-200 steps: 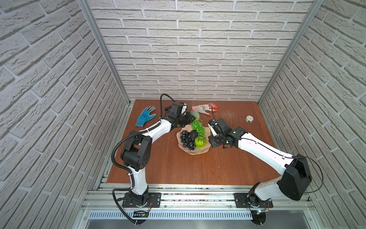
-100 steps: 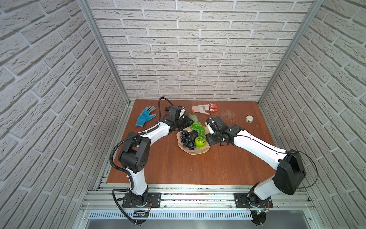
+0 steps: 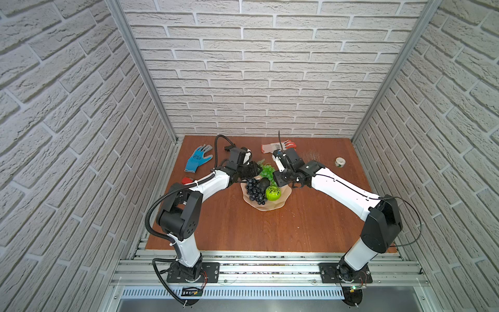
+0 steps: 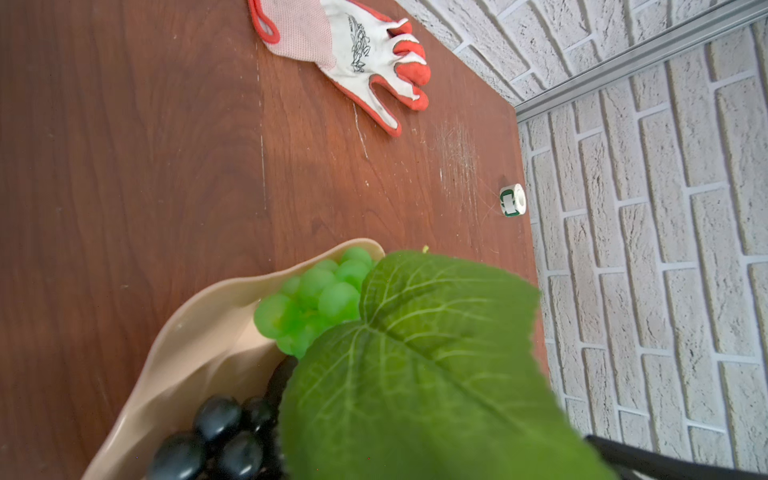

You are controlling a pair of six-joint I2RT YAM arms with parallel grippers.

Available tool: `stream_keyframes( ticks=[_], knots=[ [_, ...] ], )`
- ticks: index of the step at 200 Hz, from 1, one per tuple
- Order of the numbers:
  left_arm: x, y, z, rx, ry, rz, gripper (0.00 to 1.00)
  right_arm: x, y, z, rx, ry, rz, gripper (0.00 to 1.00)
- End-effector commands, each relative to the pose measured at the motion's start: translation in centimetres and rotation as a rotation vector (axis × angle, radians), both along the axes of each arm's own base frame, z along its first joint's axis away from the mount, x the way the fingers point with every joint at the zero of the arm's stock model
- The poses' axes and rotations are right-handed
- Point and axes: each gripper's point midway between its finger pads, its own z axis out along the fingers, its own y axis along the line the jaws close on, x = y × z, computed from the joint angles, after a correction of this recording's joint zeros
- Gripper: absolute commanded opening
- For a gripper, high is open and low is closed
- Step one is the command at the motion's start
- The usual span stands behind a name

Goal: Arrange fruit in a fruit bowl
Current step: Place the fruits in the fruit bowl.

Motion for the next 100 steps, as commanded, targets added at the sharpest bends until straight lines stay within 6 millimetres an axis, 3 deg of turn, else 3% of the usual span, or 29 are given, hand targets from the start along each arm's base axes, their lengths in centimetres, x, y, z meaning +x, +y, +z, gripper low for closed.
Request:
stream_keyframes(
  ticks=[1,100],
  knots=[
    [-0.5,0.0,1.3,-0.001,-0.049,-0.006,0.30,1.3,0.2,1.0,0.005,-0.043,0.006,0.54],
    [-2.4,0.6,2.3,0.033,-0.028,-0.030,0.28,3.8,1.1,1.1,0.014,-0.052,0.023,0.54]
  ],
)
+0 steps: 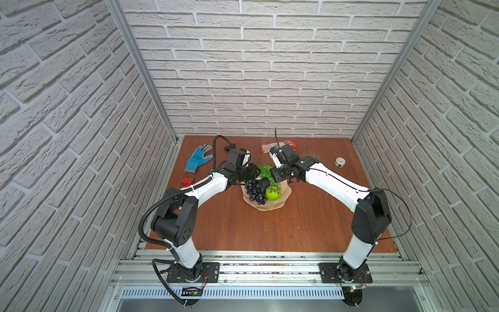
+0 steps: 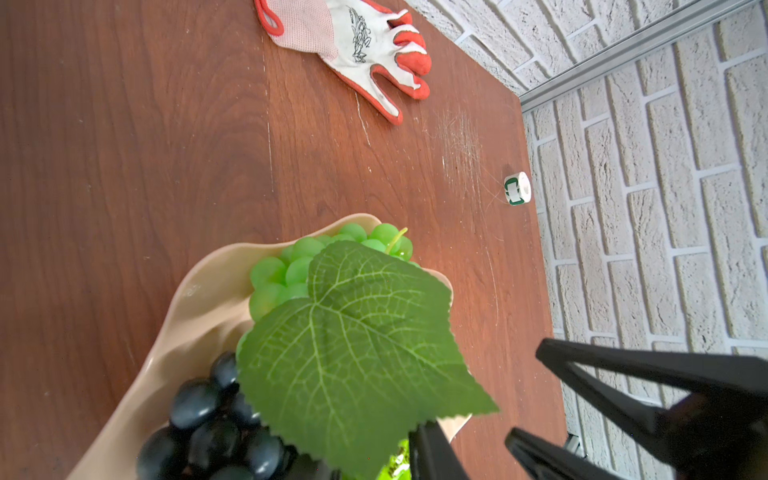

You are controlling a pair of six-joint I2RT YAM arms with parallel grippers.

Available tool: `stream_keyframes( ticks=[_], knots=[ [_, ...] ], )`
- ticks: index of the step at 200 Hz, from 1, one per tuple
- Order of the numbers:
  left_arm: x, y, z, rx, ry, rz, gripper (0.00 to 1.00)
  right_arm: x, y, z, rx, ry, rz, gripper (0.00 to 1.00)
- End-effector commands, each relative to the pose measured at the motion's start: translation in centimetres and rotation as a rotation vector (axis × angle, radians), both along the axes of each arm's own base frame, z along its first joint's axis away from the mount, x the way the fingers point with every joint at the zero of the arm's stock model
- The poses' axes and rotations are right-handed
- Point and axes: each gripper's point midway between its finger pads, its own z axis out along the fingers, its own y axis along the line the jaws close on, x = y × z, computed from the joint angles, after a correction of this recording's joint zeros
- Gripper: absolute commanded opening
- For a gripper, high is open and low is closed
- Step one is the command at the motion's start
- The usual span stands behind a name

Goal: Arrange fruit in a fruit bowl
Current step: Place the fruits in the fruit bowl, then reset both arms

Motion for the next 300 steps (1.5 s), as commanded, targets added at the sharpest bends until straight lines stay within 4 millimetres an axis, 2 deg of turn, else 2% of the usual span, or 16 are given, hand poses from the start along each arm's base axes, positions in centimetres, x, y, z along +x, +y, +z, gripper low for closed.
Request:
stream_keyframes(
  ticks=[1,57,78,109,133,159,162,166,170,172,199,220,250,283,288,300],
  knots=[
    [-0.9,0.0,1.5,0.002,-0.021,-0.021,0.28,1.1,0.6,1.5,0.032,-0.044,0.012,0.54],
    [-1.5,2.1,5.0,0.049,-0.079,0.012,0.35,1.5,1.1,1.6,0.044,-0.038,0.020,0.54],
    [-1.3,3.0,5.5,0.077,-0.082,0.031,0.39,1.7,1.3,1.5,0.054,-0.043,0.021,0.54],
    [-1.4,4.3,6.1,0.128,-0.075,0.043,0.37,2.1,2.0,2.3,0.078,-0.049,0.033,0.54],
    [-2.0,7.8,6.3,0.217,-0.053,0.116,0.41,1.3,1.7,2.8,0.089,-0.035,0.029,0.54],
    [-2.5,13.5,5.9,0.272,-0.028,0.262,0.61,0.4,0.0,4.0,0.066,-0.081,-0.009,0.54],
    [-2.4,14.1,6.1,0.272,-0.034,0.277,0.65,0.4,-0.2,4.1,0.062,-0.088,-0.016,0.54],
    [-2.5,14.7,6.0,0.275,-0.037,0.293,0.85,0.3,-0.5,4.4,0.056,-0.100,-0.022,0.54],
    [-2.5,15.5,6.0,0.279,-0.040,0.311,0.96,0.2,-0.8,4.6,0.050,-0.109,-0.026,0.54],
    [-2.6,15.9,6.0,0.282,-0.044,0.319,0.98,0.1,-0.9,4.7,0.048,-0.114,-0.028,0.54],
    [-2.8,20.0,6.0,0.345,-0.103,0.408,0.98,-0.5,-2.8,6.3,0.007,-0.167,-0.060,0.54],
    [-2.8,23.2,6.4,0.410,-0.174,0.485,0.98,-1.0,-4.4,8.1,-0.028,-0.218,-0.095,0.73],
    [-3.0,28.0,5.3,0.456,-0.218,0.610,0.98,-1.3,-7.4,11.5,-0.091,-0.347,-0.158,0.84],
    [-3.7,30.4,4.9,0.560,-0.388,0.664,0.98,-1.8,-11.0,13.5,-0.184,-0.538,-0.199,0.92],
    [-3.9,30.7,4.7,0.579,-0.404,0.673,0.98,-1.9,-11.5,13.3,-0.194,-0.572,-0.201,0.99],
    [-4.6,31.9,4.0,0.642,-0.404,0.696,0.98,-2.2,-12.6,13.0,-0.216,-0.662,-0.200,1.00]
  ],
)
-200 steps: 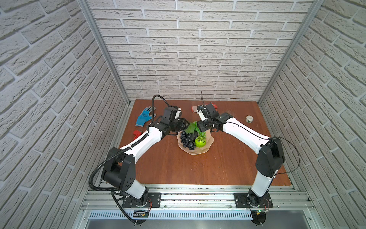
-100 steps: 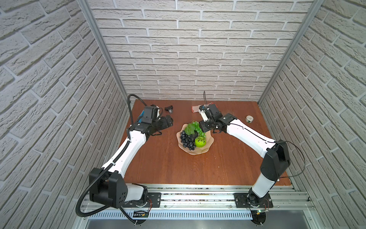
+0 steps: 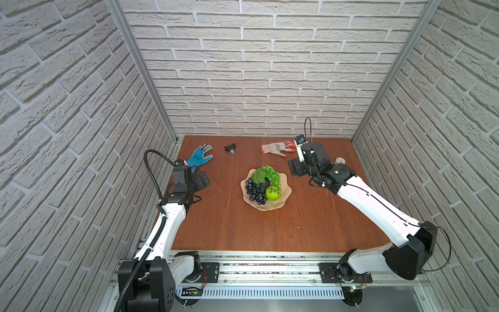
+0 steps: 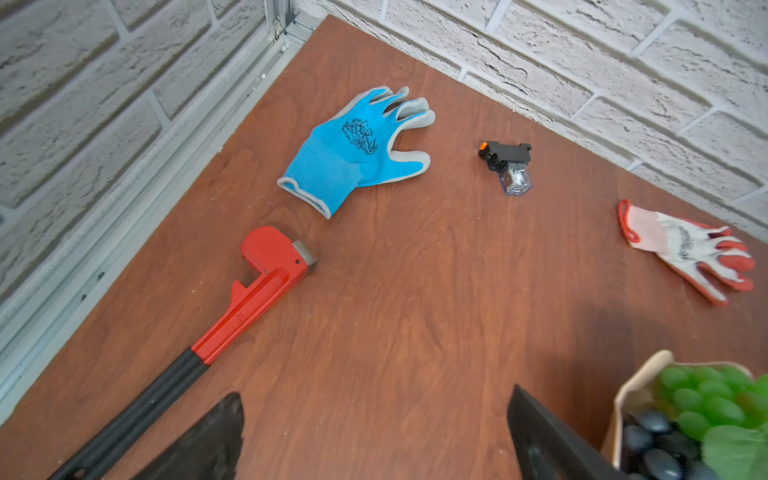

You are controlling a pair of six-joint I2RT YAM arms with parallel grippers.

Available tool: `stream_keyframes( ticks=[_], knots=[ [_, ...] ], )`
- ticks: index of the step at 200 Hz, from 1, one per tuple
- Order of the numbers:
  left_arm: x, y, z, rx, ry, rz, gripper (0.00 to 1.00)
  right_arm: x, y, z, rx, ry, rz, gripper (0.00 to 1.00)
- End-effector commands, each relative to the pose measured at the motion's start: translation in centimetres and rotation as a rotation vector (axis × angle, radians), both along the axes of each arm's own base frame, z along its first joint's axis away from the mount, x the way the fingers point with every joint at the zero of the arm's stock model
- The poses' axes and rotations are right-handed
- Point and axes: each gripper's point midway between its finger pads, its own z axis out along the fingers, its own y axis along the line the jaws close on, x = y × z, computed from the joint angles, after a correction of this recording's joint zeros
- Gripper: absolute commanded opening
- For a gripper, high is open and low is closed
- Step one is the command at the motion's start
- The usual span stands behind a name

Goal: Arrange fruit in a fruit bowl
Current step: Reset both arms

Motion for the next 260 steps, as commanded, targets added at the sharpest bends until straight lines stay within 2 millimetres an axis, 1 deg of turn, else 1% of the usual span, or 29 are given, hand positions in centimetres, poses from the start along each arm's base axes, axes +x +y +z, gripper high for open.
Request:
stream_keyframes(
  ticks=[1,8,17,32,43,63,74,82,85,97,107,120,135,159,163,173,176,177,183,198,210,216,226,233,247,260],
  knots=[
    [0.6,2.5,2.3,0.166,-0.144,0.049,0.98,0.3,-2.7,1.5,-0.094,-0.216,-0.043,1.00],
    [0.2,3.3,1.9,0.199,-0.138,0.082,0.98,0.1,-3.8,1.1,-0.105,-0.252,-0.075,1.00],
    [0.0,3.9,1.4,0.224,-0.160,0.095,0.98,0.0,-5.6,0.3,-0.091,-0.257,-0.133,1.00],
    [-0.1,4.5,0.2,0.271,-0.204,0.109,0.98,-0.3,-8.2,-2.1,-0.042,-0.221,-0.225,1.00],
    [0.2,4.7,-0.5,0.305,-0.219,0.104,0.98,-0.6,-9.2,-4.1,-0.036,-0.222,-0.249,1.00],
    [0.9,4.8,-2.2,0.352,-0.189,0.072,0.98,-0.7,-10.6,-7.0,-0.039,-0.215,-0.288,1.00],
    [1.4,4.7,-2.8,0.361,-0.196,0.063,0.98,-0.7,-10.9,-8.6,-0.042,-0.219,-0.279,1.00],
    [1.8,4.5,-3.2,0.352,-0.212,0.048,0.98,-0.7,-11.1,-9.4,-0.030,-0.233,-0.277,1.00],
    [2.0,4.4,-3.9,0.349,-0.201,0.035,0.98,-0.7,-11.1,-9.7,-0.022,-0.236,-0.275,1.00],
    [2.7,4.2,-5.0,0.345,-0.187,0.018,0.98,-0.5,-11.6,-10.8,0.019,-0.230,-0.281,1.00],
    [3.2,4.1,-5.0,0.345,-0.190,0.016,0.98,-0.3,-11.8,-11.7,0.030,-0.231,-0.284,1.00],
    [4.0,4.0,-4.6,0.345,-0.230,0.010,0.98,0.0,-11.9,-12.8,0.014,-0.228,-0.267,1.00],
    [4.7,4.0,-5.3,0.337,-0.229,0.008,0.98,0.4,-11.9,-14.0,0.053,-0.201,-0.254,1.00],
    [5.5,3.4,-7.1,0.335,-0.224,-0.029,0.98,0.0,-11.9,-15.1,0.095,-0.248,-0.242,1.00],
    [5.6,3.3,-7.1,0.339,-0.233,-0.031,0.98,-0.1,-11.9,-15.6,0.094,-0.247,-0.239,1.00],
    [5.5,3.0,-7.3,0.351,-0.248,-0.038,0.98,-0.3,-11.9,-16.1,0.110,-0.276,-0.228,1.00],
    [5.5,3.0,-7.3,0.354,-0.250,-0.037,0.98,-0.4,-11.9,-16.6,0.114,-0.270,-0.226,0.99],
    [5.4,3.0,-7.3,0.354,-0.247,-0.036,0.98,-0.3,-11.8,-16.3,0.119,-0.284,-0.221,0.99],
    [5.5,3.0,-7.4,0.349,-0.237,-0.040,0.98,-0.1,-11.8,-16.5,0.124,-0.292,-0.212,1.00],
    [5.5,3.0,-7.4,0.346,-0.241,-0.043,0.98,0.4,-11.7,-17.2,0.148,-0.223,-0.193,1.00],
    [5.5,3.0,-7.4,0.343,-0.237,-0.043,0.98,1.0,-12.4,-17.9,0.214,-0.196,-0.189,1.00],
    [5.5,3.0,-7.5,0.343,-0.238,-0.043,0.98,0.8,-12.9,-18.4,0.249,-0.208,-0.190,1.00],
    [5.5,3.0,-7.5,0.343,-0.236,-0.044,0.98,0.5,-12.8,-18.2,0.268,-0.262,-0.170,1.00],
    [5.5,3.0,-7.5,0.342,-0.237,-0.043,0.98,0.4,-12.8,-18.5,0.262,-0.234,-0.172,1.00],
    [5.5,3.0,-7.5,0.343,-0.237,-0.044,0.98,0.5,-12.8,-18.5,0.262,-0.183,-0.180,1.00],
    [5.5,3.0,-7.4,0.343,-0.240,-0.043,0.98,0.6,-12.7,-18.5,0.262,-0.198,-0.175,1.00]
  ],
)
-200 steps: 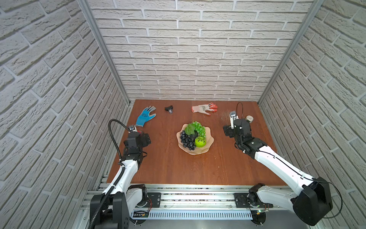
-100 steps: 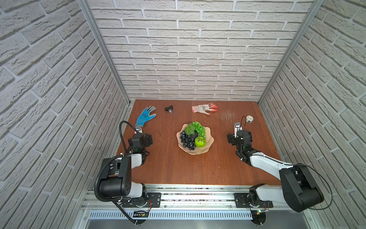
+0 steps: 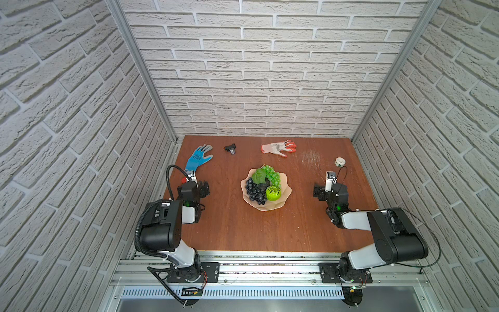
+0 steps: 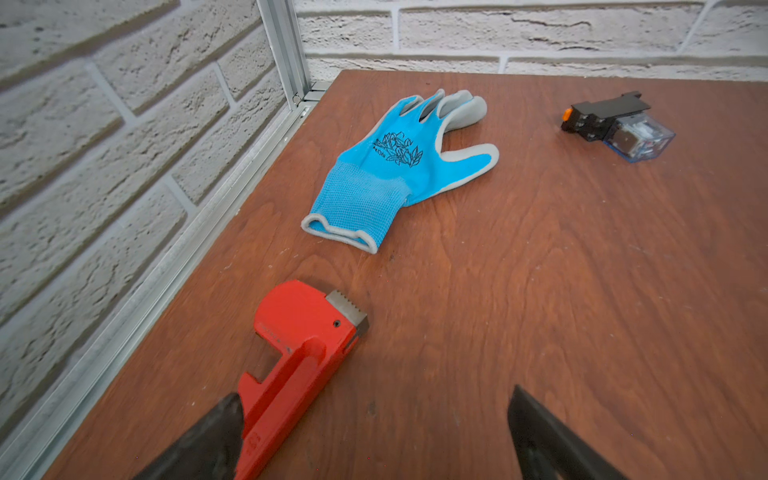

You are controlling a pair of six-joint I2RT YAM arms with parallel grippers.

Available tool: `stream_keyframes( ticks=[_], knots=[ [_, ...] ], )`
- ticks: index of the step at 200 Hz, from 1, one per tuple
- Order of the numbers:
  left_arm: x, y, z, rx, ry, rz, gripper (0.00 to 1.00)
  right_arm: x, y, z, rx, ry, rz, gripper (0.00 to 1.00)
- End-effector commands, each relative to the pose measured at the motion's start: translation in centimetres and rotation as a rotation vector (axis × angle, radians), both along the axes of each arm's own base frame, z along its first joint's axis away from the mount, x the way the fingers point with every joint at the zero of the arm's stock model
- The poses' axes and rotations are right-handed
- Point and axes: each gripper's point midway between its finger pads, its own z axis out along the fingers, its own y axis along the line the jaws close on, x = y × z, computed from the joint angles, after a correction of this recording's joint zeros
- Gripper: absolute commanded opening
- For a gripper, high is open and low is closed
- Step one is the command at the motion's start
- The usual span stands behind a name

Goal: Arrange fruit in a fruit bowl
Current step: Reset both arms

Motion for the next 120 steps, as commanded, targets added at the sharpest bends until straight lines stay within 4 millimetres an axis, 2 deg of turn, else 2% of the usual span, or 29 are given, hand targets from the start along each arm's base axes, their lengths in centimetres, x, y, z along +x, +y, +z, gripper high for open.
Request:
stream_keyframes(
  ticks=[1,120],
  knots=[
    [0.77,-0.16,1.91,0.009,-0.084,-0.011,0.98,0.90,1.18,1.98,0.049,-0.074,0.050,1.00],
    [0.77,-0.25,1.82,0.018,-0.079,-0.011,0.98,0.84,1.19,2.04,0.052,-0.074,0.050,1.00]
  ],
)
